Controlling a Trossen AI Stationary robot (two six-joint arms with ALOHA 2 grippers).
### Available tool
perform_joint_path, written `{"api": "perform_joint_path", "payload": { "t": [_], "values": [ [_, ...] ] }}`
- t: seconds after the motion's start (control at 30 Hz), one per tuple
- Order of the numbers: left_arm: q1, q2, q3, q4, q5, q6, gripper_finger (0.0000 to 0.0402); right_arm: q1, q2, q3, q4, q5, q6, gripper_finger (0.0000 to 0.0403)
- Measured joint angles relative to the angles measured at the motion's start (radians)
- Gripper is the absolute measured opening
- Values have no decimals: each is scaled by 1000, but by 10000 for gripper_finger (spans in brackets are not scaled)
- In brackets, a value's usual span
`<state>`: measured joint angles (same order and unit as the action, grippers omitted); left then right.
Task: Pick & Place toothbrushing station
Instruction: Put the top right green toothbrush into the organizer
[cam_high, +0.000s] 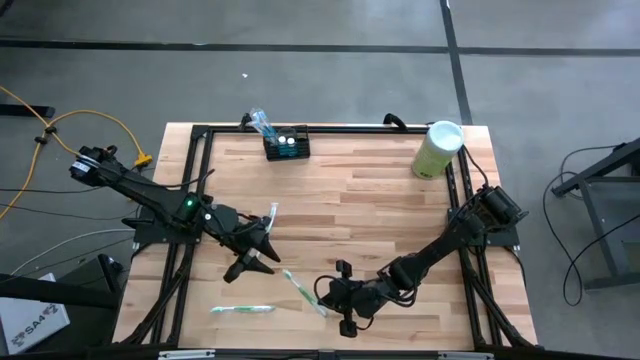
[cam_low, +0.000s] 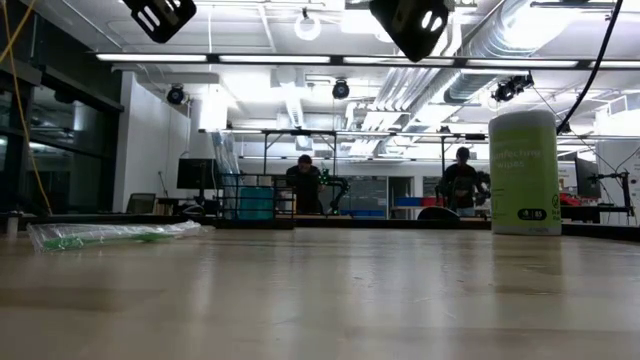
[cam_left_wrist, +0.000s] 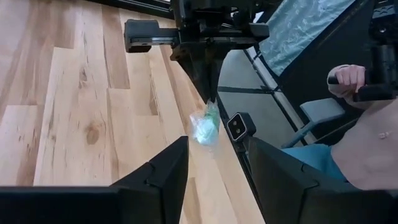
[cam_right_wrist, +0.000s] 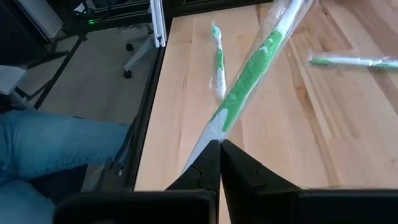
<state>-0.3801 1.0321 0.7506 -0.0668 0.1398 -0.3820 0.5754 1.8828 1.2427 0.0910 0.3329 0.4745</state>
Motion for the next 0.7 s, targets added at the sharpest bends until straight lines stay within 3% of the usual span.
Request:
{"api": "perform_joint_path", "payload": {
  "t": [0.7],
  "values": [
    [20, 0, 0, 0, 3, 0, 164, -47, 0, 0, 59, -46, -85, 3]
  ]
}}
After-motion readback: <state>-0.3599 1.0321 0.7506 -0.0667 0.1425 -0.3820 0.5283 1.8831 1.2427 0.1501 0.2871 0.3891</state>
